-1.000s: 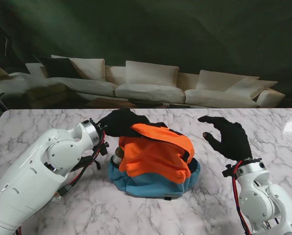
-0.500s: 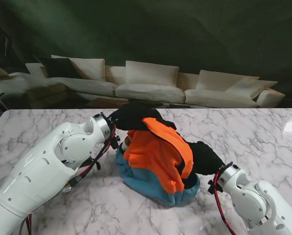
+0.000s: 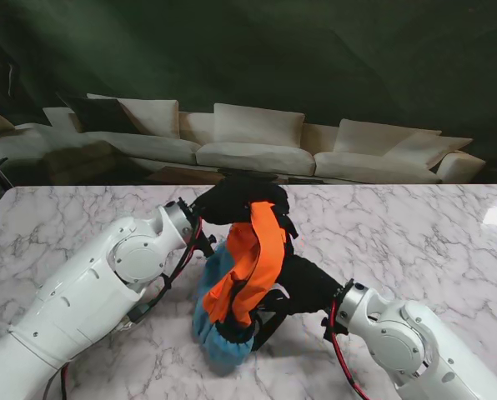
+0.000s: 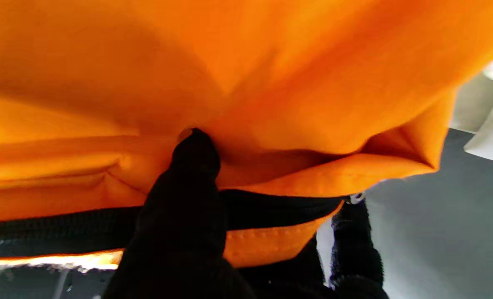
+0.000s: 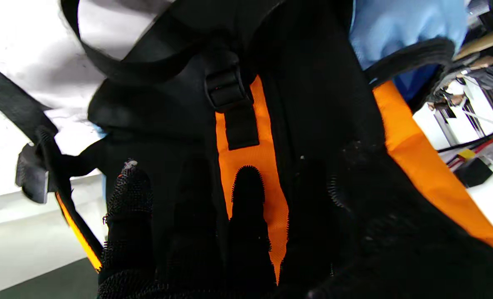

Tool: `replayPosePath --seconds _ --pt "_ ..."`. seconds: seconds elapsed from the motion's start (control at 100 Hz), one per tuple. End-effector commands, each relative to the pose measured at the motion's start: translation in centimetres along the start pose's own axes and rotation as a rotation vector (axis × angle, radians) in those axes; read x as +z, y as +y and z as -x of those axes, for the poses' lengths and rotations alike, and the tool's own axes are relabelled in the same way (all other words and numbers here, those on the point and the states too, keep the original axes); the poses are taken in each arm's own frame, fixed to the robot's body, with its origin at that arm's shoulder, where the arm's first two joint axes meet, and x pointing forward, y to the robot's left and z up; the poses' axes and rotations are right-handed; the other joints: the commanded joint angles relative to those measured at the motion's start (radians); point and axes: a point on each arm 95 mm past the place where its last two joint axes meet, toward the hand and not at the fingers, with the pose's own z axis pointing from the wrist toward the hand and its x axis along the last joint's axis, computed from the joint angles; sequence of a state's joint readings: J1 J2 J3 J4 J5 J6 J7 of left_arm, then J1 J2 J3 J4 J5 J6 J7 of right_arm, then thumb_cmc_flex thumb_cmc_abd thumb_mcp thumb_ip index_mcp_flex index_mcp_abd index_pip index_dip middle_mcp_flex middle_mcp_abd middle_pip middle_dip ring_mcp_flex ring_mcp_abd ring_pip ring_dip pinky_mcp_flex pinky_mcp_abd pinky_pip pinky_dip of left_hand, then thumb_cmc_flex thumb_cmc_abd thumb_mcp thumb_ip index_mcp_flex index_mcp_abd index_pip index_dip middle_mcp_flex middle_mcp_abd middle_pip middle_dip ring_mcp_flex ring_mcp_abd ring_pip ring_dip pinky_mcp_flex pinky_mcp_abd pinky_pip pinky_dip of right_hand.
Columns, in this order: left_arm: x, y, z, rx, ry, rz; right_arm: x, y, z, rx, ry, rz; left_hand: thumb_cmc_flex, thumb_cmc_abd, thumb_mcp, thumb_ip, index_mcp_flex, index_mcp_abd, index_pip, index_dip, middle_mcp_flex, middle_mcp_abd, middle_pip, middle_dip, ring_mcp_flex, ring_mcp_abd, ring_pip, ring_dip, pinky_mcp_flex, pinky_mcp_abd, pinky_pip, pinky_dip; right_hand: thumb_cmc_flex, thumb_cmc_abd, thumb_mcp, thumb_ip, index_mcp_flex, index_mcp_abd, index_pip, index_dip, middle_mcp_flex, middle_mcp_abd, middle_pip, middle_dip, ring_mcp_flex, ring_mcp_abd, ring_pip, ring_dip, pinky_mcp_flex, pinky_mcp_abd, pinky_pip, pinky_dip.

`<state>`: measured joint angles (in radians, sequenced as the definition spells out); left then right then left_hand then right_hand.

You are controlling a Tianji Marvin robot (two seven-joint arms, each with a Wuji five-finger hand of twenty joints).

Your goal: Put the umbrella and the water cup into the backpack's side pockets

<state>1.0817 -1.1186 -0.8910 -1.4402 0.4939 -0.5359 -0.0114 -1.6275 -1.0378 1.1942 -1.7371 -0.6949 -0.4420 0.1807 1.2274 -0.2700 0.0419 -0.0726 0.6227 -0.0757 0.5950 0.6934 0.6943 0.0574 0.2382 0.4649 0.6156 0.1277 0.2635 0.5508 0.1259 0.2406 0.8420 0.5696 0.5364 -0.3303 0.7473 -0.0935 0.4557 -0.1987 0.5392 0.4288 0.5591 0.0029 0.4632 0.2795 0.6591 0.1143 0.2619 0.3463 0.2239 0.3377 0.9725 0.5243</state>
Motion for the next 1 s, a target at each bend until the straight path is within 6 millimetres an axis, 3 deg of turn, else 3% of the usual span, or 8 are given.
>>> replayPosePath --seconds 0.0,0.31,0.45,0.54,0.73,0.84,0.92,0.99 --pt "0.3 0.4 -0.7 -0.007 0.032 -0.005 -0.2 -0.5 0.7 -0.009 -0.043 -0.018 0.064 0.225 0.121 0.055 0.106 -0.064 0.151 0.038 -0.040 -0.029 0.016 -0.008 -0.019 -0.014 0.002 -0.014 -0.018 0.008 -0.025 0.013 -0.034 0.018 -0.008 0.018 0.017 -0.062 -0.011 0.007 -0.016 0.007 -0.017 -0.001 -0.007 -0.010 -0.025 -0.005 -0.005 0.002 0.008 0.008" --pt "-1.5 1.6 0.4 0.002 0.024 0.006 -3.4 0.9 4.6 -0.095 -0.291 0.079 0.064 0.224 0.119 0.052 0.106 -0.061 0.179 0.047 -0.047 -0.048 0.024 -0.014 -0.029 -0.018 -0.003 -0.023 -0.024 0.006 -0.036 0.018 -0.021 0.005 -0.047 -0.037 0.117 0.008 0.086 -0.018 -0.019 0.067 0.016 0.005 -0.006 -0.003 -0.010 -0.006 0.005 -0.001 0.024 0.007" --pt "-1.6 1.7 0.7 0.000 0.015 0.011 -5.6 2.6 6.2 -0.225 -0.439 0.192 0.064 0.227 0.120 0.052 0.099 -0.060 0.182 0.049 -0.048 -0.047 0.022 -0.013 -0.029 -0.019 -0.003 -0.024 -0.023 0.007 -0.038 0.020 0.013 0.022 -0.072 -0.039 0.099 0.020 0.133 -0.066 -0.012 0.075 0.027 0.006 0.004 -0.003 0.002 -0.007 0.015 -0.005 0.039 0.001" --pt "-1.6 1.7 0.7 0.002 0.013 0.015 -7.0 3.9 6.6 -0.305 -0.507 0.279 0.064 0.229 0.119 0.052 0.098 -0.060 0.182 0.050 -0.049 -0.047 0.021 -0.015 -0.029 -0.020 -0.003 -0.025 -0.024 0.006 -0.039 0.021 -0.025 0.026 -0.061 0.000 0.086 0.046 0.077 -0.053 -0.026 0.078 0.040 0.011 -0.007 0.000 0.009 -0.008 0.010 -0.007 0.047 -0.006" --pt "-1.4 1.6 0.9 0.004 0.003 0.026 -8.0 7.0 5.0 -0.369 -0.479 0.492 0.063 0.235 0.118 0.054 0.089 -0.055 0.184 0.053 -0.049 -0.013 0.017 -0.028 -0.026 -0.018 -0.002 -0.026 -0.023 0.009 -0.042 0.022 -0.115 -0.120 -0.020 0.020 0.036 0.083 0.088 0.123 -0.045 0.070 0.077 0.025 -0.009 -0.005 0.029 -0.006 0.011 -0.011 0.059 -0.015" --pt "-1.2 1.8 1.2 -0.003 -0.006 0.035 -8.0 8.6 3.5 -0.466 -0.416 0.557 0.063 0.237 0.118 0.054 0.087 -0.053 0.184 0.055 -0.050 -0.013 0.016 -0.034 -0.026 -0.017 -0.002 -0.026 -0.023 0.008 -0.043 0.023 -0.156 -0.158 -0.012 0.015 -0.073 0.116 0.001 0.099 -0.089 0.068 0.072 0.022 -0.028 -0.005 0.021 -0.016 0.008 -0.016 0.053 -0.023" --pt "-1.2 1.9 1.3 -0.008 -0.013 0.043 -7.8 9.5 2.3 -0.508 -0.387 0.588 0.064 0.238 0.120 0.055 0.085 -0.052 0.183 0.056 -0.050 -0.012 0.016 -0.037 -0.027 -0.014 -0.002 -0.026 -0.024 0.008 -0.045 0.023 -0.147 -0.200 -0.010 0.012 -0.147 -0.019 -0.097 0.046 -0.115 0.041 0.032 0.001 -0.055 -0.001 0.000 -0.029 -0.003 -0.019 0.042 -0.033" --pt "-1.2 2.0 1.5 -0.010 -0.020 0.048 -7.4 10.0 1.4 -0.540 -0.359 0.628 0.064 0.238 0.122 0.055 0.082 -0.048 0.183 0.057 -0.044 -0.013 0.020 -0.037 -0.023 -0.014 -0.001 -0.026 -0.022 0.010 -0.045 0.024 -0.158 -0.246 0.007 0.015 -0.176 -0.026 -0.134 0.012 -0.143 0.023 -0.009 -0.017 -0.076 -0.001 -0.027 -0.046 -0.010 -0.023 0.028 -0.042"
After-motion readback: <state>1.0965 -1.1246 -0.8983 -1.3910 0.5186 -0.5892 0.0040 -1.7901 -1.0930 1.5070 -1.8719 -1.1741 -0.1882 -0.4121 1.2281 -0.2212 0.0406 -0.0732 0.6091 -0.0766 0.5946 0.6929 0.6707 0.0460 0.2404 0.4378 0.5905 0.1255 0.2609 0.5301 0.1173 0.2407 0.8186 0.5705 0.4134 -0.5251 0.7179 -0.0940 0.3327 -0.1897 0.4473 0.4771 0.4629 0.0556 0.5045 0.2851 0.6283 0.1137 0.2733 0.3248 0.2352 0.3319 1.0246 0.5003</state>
